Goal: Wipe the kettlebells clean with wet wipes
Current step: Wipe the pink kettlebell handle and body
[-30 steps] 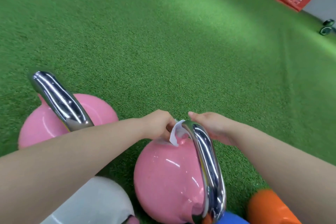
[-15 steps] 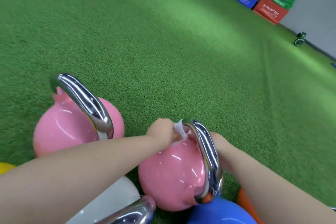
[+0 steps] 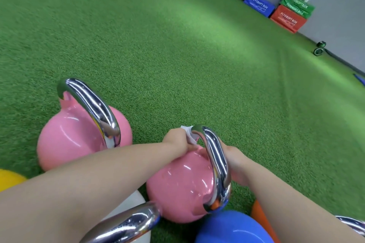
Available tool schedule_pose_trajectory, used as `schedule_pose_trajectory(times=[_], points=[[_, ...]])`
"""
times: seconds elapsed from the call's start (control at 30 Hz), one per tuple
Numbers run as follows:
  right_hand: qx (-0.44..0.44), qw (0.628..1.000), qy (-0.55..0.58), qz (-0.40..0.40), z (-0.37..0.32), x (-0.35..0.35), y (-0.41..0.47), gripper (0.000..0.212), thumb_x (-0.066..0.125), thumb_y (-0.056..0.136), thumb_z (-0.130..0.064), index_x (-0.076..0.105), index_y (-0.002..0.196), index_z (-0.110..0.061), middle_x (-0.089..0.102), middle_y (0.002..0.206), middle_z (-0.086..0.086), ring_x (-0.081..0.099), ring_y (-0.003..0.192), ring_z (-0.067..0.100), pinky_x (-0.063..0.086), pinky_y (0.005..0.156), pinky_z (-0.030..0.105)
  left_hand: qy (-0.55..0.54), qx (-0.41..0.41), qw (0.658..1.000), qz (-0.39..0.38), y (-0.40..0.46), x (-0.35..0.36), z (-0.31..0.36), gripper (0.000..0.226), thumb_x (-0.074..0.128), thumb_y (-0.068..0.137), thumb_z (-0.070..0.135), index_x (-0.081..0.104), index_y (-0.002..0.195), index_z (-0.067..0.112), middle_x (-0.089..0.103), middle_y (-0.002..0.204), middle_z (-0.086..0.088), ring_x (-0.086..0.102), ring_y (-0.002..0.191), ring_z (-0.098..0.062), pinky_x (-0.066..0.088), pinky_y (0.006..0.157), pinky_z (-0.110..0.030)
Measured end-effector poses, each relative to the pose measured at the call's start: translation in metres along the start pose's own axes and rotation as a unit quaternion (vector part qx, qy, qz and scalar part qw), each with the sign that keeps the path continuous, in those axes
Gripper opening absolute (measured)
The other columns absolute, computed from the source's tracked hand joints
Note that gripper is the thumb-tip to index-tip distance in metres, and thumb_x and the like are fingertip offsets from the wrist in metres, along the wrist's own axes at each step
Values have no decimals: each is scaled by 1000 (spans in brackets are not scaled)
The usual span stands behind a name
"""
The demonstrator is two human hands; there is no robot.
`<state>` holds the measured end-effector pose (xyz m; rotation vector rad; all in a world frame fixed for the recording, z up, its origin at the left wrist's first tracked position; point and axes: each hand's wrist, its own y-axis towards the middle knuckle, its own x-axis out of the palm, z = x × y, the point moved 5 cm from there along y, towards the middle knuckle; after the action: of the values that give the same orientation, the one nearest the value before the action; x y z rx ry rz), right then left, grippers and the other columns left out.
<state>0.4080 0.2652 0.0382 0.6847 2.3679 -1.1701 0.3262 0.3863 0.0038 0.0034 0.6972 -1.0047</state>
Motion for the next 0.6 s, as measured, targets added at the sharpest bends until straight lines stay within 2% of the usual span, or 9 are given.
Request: schedule_pose_trajectory(times=[0.1,0.2,0.3,0.4,0.47,0.53,0.6], points=[[5,1000,-11,-21,-3,-2,4,49,45,96,-45,67,93,-2,66,81,9,59,64,16,51,63,27,-41,18,998,-41,9,0,-8,26,73,76,37,51,73,25,54,77,9,54,82,-13,40,73,-24],[9,1000,-2,-27,-2,-5,9,57,39,96,-52,66,99,-1,69,94,16,63,81,25,54,85,41,-102,19,988,-115,15,2,-12,22,75,75,33,56,83,25,58,84,10,55,83,-10,41,78,-24],[12,999,12,-32,0,-5,12,64,30,96,-55,64,105,-1,67,102,17,60,84,24,49,95,44,-115,34,986,-117,18,5,-12,23,76,75,28,58,90,24,62,92,7,58,89,-12,43,82,-25],[11,999,19,-30,2,-4,11,68,26,95,-56,63,108,-1,67,104,16,60,83,21,49,94,41,-80,72,993,-53,17,6,-5,17,72,78,21,55,79,25,61,91,4,56,89,-15,43,82,-25],[11,999,28,-24,3,-4,11,69,25,95,-56,63,108,-1,67,106,16,59,82,21,51,86,37,-67,90,993,-21,15,5,1,22,69,81,18,52,70,26,58,85,5,53,85,-14,41,78,-23],[12,999,25,-18,4,-3,9,69,24,95,-57,64,109,-2,67,108,17,59,81,20,50,76,33,-49,100,993,-28,16,5,6,26,68,82,17,49,66,27,56,79,6,52,83,-14,42,74,-24],[8,1000,25,-16,7,-3,8,70,24,96,-57,65,109,-2,67,110,17,60,86,24,52,81,36,-62,91,992,-61,18,6,5,24,70,80,16,52,68,26,57,78,6,53,83,-14,43,71,-21]])
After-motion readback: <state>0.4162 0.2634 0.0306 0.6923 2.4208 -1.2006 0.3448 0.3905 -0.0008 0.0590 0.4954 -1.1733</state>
